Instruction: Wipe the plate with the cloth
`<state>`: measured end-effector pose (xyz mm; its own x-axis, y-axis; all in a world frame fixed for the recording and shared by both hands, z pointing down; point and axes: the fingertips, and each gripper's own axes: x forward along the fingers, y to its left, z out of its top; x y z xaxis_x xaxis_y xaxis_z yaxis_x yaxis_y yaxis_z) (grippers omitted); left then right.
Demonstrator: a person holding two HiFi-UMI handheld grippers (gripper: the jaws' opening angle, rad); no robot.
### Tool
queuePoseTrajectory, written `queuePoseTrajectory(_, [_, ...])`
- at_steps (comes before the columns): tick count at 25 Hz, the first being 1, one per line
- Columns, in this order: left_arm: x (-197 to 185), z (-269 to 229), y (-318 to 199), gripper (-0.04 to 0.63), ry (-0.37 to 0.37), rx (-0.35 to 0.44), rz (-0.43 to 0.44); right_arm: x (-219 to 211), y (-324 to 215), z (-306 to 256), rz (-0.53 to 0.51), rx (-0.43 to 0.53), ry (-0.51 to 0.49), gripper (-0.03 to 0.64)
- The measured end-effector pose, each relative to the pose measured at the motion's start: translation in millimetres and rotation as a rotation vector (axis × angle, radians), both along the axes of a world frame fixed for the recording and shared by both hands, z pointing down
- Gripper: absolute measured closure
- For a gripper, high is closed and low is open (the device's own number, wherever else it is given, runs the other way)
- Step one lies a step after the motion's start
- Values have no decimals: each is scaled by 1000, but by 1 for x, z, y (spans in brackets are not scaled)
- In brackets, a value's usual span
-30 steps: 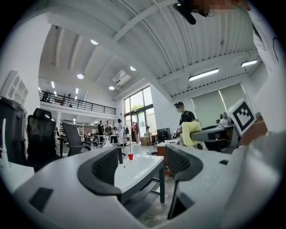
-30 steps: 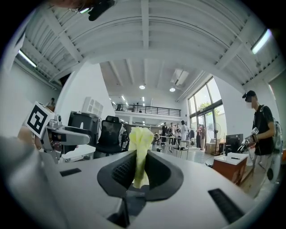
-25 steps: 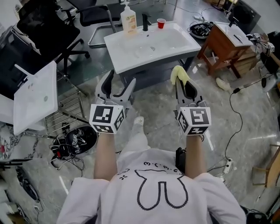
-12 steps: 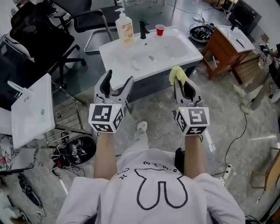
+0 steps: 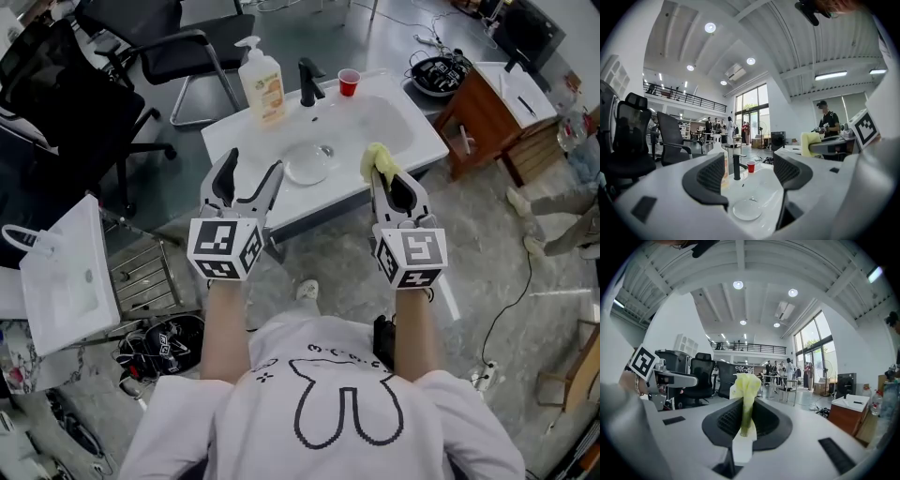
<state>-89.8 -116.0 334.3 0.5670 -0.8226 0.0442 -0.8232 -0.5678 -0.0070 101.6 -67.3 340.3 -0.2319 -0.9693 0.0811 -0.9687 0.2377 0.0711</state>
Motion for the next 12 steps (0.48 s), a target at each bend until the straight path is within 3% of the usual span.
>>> queuePoseTrajectory(12, [5, 33, -117, 278, 27, -91, 23, 0, -114, 35, 11, -105, 41, 566])
